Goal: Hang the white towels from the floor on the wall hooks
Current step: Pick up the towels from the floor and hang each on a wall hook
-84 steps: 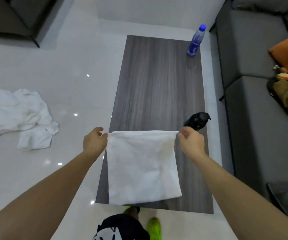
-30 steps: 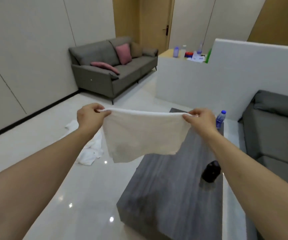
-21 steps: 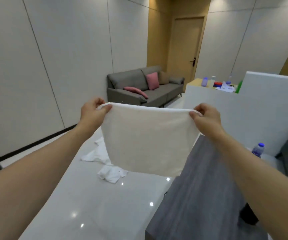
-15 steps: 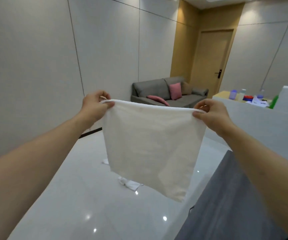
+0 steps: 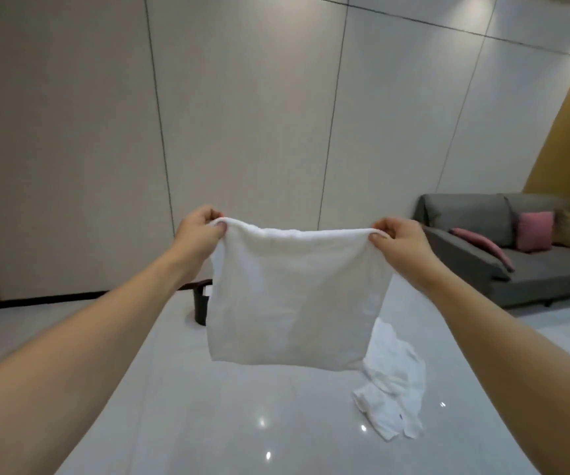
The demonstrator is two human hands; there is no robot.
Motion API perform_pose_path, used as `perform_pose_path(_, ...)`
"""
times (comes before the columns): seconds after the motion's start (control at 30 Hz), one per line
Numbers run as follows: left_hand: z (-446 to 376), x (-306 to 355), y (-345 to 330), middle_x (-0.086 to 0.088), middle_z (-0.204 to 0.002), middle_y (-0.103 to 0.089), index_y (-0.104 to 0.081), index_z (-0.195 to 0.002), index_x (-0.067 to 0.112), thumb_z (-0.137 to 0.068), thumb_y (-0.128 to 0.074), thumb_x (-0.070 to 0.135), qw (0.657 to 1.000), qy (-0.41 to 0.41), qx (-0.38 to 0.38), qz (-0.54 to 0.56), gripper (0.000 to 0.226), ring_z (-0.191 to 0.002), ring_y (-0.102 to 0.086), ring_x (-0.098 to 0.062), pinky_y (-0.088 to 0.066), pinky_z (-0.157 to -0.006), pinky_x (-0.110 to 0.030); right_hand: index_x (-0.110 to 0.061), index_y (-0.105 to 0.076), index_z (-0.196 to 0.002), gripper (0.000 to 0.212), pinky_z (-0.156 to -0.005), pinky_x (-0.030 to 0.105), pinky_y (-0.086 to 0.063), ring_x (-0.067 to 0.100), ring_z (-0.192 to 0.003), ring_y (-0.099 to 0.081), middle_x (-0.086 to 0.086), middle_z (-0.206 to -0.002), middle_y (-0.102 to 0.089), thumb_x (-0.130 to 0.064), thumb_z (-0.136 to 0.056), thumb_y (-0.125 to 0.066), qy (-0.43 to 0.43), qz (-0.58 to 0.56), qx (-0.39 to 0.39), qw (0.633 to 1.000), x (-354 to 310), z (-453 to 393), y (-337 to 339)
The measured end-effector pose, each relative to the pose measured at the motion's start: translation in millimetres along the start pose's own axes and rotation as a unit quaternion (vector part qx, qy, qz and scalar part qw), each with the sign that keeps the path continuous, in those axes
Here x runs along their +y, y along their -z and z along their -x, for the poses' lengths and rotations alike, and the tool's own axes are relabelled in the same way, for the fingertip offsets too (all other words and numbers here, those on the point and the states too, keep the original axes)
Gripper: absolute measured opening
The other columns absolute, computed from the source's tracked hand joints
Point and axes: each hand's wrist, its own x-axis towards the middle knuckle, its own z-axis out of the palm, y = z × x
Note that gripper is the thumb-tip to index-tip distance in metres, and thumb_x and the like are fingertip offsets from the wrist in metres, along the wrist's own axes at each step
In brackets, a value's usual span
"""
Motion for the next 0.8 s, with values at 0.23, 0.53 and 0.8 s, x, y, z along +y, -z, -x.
perform_pose_path(0.23,-26.8,-31.7,118.1,-0.003,-0.063,-0.061,-0.072,-0.078,0.018,-0.078,-0.064,0.064,0.993,0.093,-0.075,0.010,0.046,-0.062,-0.059,-0.021,-0.047,-0.053,-0.023,-0.011,-0.069,-0.075,0.031,-0.049,0.019,-0.035,0.007,-0.051,-0.049,-0.008,-0.058,-0.056,-0.042,-0.072,-0.067,0.057,-0.197,-0.208,0.956,-99.8,-69.1,-190.4)
perform_pose_path(0.53,-84.4,-48.5,293.0,-0.013,-0.093,-0.068,-0.072,-0.100,0.010,-0.064,-0.090,0.028,0.989,0.112,-0.001,-0.101,0.044,-0.085,-0.066,-0.024,-0.054,-0.080,-0.036,-0.015,-0.076,-0.083,0.020,-0.057,0.027,-0.046,0.018,-0.062,-0.060,0.004,-0.072,-0.067,-0.034,-0.077,-0.080,0.198,-0.219,-0.461,0.837,-188.2,-168.5,-366.7)
perform_pose_path(0.8,-134.1,-72.0,378.9,0.002,-0.077,-0.071,-0.077,-0.077,0.022,-0.076,-0.077,0.030,0.924,0.147,0.222,-0.275,0.007,-0.069,-0.064,-0.014,-0.048,-0.060,-0.030,-0.013,-0.047,-0.055,0.039,-0.047,0.027,-0.029,0.011,-0.050,-0.038,-0.004,-0.055,-0.041,-0.021,-0.081,-0.074,0.349,-0.097,-0.450,0.816,-288.0,-211.8,-546.4)
